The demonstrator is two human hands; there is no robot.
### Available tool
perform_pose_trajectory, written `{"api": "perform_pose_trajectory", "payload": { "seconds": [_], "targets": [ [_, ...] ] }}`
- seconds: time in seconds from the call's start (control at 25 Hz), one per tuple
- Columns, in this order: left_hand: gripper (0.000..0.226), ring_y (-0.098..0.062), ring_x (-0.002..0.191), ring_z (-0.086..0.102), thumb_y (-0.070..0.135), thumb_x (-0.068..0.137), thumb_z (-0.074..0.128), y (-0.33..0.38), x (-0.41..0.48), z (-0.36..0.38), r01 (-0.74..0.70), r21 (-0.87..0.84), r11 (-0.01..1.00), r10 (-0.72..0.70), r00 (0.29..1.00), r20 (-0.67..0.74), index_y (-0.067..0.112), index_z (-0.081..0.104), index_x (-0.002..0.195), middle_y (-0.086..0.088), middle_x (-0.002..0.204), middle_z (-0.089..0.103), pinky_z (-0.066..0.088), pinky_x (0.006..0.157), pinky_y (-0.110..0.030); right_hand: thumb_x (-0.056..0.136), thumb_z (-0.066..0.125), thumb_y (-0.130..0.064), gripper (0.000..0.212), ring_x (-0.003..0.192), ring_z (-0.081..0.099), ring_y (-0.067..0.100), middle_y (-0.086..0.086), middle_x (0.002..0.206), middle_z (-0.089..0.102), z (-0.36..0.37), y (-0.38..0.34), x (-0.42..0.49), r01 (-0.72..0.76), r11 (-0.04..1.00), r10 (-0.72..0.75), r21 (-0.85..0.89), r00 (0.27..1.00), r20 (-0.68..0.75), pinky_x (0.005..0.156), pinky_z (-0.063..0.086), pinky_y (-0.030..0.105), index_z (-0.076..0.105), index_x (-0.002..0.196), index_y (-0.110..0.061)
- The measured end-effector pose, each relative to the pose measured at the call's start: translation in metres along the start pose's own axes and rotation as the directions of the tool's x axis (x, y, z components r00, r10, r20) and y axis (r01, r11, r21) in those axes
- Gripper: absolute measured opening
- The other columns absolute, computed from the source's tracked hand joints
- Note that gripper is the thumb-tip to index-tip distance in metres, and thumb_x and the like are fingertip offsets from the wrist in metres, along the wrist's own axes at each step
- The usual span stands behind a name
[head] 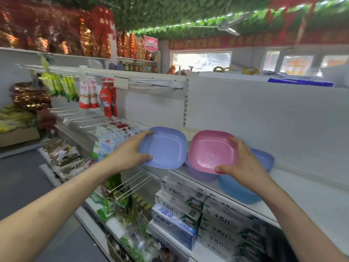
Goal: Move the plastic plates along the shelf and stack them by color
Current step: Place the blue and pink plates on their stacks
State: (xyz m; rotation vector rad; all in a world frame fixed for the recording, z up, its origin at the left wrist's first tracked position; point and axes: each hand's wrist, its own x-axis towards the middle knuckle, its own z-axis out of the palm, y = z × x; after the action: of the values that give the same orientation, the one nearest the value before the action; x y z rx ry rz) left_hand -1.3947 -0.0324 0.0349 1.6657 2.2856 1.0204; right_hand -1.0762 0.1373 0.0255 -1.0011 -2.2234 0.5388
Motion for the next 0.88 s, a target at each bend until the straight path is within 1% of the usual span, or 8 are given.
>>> {"api": "perform_pose_trajectory", "payload": {
  "seconds": [0.12,0.24,0.32,0.4,0.52,0.72,0.8,0.88],
  "targets": [
    [0.083,-0.021,0.14,0.041,0.024,0.087,0.077,-0.02,0.036,-0.009,-0.068,-0.044,0.997,0.069,0.997,0.022,0.036,0.033,0.156,0.007,0.157,0.038,0.04,0.102,-0.037,0.069,0.089,-0.036,0.102,0.123,0.049,0.017,-0.001,0.148,0.045,0.008,-0.009,0.005,-0.093,0.995,0.09,-0.04,0.994,-0.056,0.094,0.043,0.037,0.031,0.152,-0.026],
    [0.081,-0.023,0.121,0.053,0.025,0.086,0.078,-0.03,0.065,-0.007,-0.101,-0.09,0.991,0.107,0.992,0.071,0.037,0.035,0.154,0.005,0.145,0.045,0.044,0.09,-0.035,0.07,0.09,-0.034,0.103,0.131,0.048,0.021,0.001,0.152,0.044,0.01,-0.012,0.009,-0.186,0.979,0.175,-0.084,0.977,-0.122,0.101,0.044,0.039,0.032,0.153,-0.022],
    [0.08,-0.022,0.113,0.056,0.026,0.086,0.078,-0.036,0.082,-0.003,-0.127,-0.098,0.987,0.135,0.988,0.081,0.039,0.036,0.153,0.007,0.138,0.045,0.045,0.086,-0.034,0.07,0.091,-0.032,0.103,0.134,0.048,0.025,0.005,0.152,0.044,0.009,-0.01,0.018,-0.242,0.963,0.221,-0.116,0.96,-0.172,0.105,0.042,0.039,0.033,0.154,-0.018],
    [0.079,-0.02,0.109,0.058,0.025,0.086,0.078,-0.043,0.099,-0.002,-0.144,-0.123,0.982,0.156,0.984,0.089,0.04,0.037,0.152,0.007,0.134,0.047,0.047,0.081,-0.032,0.071,0.091,-0.031,0.103,0.134,0.049,0.027,0.007,0.152,0.044,0.011,-0.007,0.034,-0.297,0.944,0.268,-0.144,0.945,-0.189,0.099,0.041,0.036,0.033,0.154,-0.016],
    [0.078,-0.014,0.1,0.062,0.025,0.086,0.079,-0.054,0.12,0.001,-0.148,-0.146,0.978,0.162,0.983,0.089,0.043,0.038,0.15,0.006,0.131,0.051,0.048,0.073,-0.025,0.071,0.091,-0.031,0.102,0.128,0.052,0.03,0.011,0.149,0.046,0.014,0.003,0.066,-0.341,0.922,0.313,-0.181,0.935,-0.168,0.096,0.045,0.036,0.033,0.153,-0.015],
    [0.076,-0.008,0.095,0.064,0.024,0.086,0.078,-0.062,0.154,0.004,-0.158,-0.153,0.975,0.178,0.976,0.125,0.046,0.039,0.148,0.007,0.126,0.054,0.048,0.073,-0.023,0.074,0.089,-0.035,0.1,0.124,0.055,0.032,0.016,0.143,0.049,0.027,0.022,0.124,-0.393,0.879,0.391,-0.271,0.918,-0.063,0.103,0.048,0.044,0.032,0.152,-0.01],
    [0.076,-0.006,0.095,0.064,0.025,0.086,0.078,-0.062,0.171,0.007,-0.166,-0.164,0.972,0.187,0.974,0.124,0.047,0.04,0.147,0.011,0.122,0.055,0.048,0.073,-0.023,0.075,0.087,-0.04,0.096,0.122,0.056,0.03,0.013,0.141,0.051,0.033,0.028,0.139,-0.37,0.865,0.387,-0.338,0.922,-0.016,0.1,0.049,0.041,0.035,0.15,-0.01],
    [0.075,-0.005,0.092,0.064,0.025,0.086,0.079,-0.059,0.186,0.014,-0.167,-0.179,0.969,0.192,0.972,0.132,0.047,0.04,0.146,0.013,0.118,0.056,0.048,0.072,-0.021,0.077,0.084,-0.047,0.09,0.116,0.059,0.027,0.008,0.138,0.054,0.037,0.032,0.146,-0.327,0.851,0.38,-0.411,0.924,0.05,0.092,0.049,0.036,0.04,0.147,-0.012]
  ]
}}
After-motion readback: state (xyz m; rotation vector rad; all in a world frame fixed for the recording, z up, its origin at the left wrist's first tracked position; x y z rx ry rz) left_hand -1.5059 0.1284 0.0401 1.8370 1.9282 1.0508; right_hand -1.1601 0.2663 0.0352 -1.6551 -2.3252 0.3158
